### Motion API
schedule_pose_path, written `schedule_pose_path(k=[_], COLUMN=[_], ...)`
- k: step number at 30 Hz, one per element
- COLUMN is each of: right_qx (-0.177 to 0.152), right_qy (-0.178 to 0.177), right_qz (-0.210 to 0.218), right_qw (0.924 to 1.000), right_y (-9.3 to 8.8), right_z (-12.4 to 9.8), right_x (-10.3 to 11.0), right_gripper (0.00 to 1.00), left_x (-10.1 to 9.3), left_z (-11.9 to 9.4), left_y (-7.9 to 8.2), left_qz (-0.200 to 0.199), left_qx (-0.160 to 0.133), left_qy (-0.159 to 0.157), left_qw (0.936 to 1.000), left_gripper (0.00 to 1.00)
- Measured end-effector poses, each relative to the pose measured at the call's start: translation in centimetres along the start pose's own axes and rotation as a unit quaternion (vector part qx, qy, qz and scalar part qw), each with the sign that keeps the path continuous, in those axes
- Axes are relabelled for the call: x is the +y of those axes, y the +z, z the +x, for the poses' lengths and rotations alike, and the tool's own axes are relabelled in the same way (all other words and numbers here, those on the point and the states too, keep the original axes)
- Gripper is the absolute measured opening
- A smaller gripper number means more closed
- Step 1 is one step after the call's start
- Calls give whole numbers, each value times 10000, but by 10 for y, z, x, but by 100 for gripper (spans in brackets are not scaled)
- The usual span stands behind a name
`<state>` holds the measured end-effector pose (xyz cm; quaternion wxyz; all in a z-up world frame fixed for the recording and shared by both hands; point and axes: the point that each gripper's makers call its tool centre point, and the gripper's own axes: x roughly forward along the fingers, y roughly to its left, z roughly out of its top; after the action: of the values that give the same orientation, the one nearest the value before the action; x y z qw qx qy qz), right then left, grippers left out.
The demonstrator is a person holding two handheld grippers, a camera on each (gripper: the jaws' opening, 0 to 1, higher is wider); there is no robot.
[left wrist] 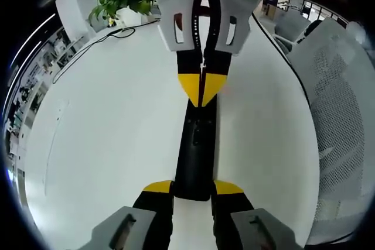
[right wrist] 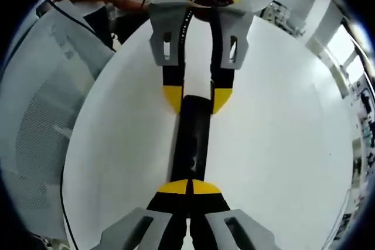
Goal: Press the specified remote control buttons in sequence, fully releasing each button before pressing the next.
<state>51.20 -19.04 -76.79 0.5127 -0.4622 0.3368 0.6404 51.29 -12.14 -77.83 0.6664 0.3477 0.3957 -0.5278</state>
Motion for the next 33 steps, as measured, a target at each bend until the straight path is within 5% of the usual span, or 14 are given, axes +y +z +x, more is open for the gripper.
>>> schedule_pose_path(k=[18,33], right_qx=[327,207], right_qy=[68,46], right_qz=[-108,54], right_qw=[9994,9998], right_y=[0,-1], right_z=[5,4], right_x=[-3,-2], right_gripper=[0,0], left_x=[1,-1], left_z=[-1,-1], left_y=[-1,-1], left_qz=[-84,-77], left_qx=[-61,-38], left_qy=[-59,-53], left_qw=[9999,9999], left_gripper=[24,24])
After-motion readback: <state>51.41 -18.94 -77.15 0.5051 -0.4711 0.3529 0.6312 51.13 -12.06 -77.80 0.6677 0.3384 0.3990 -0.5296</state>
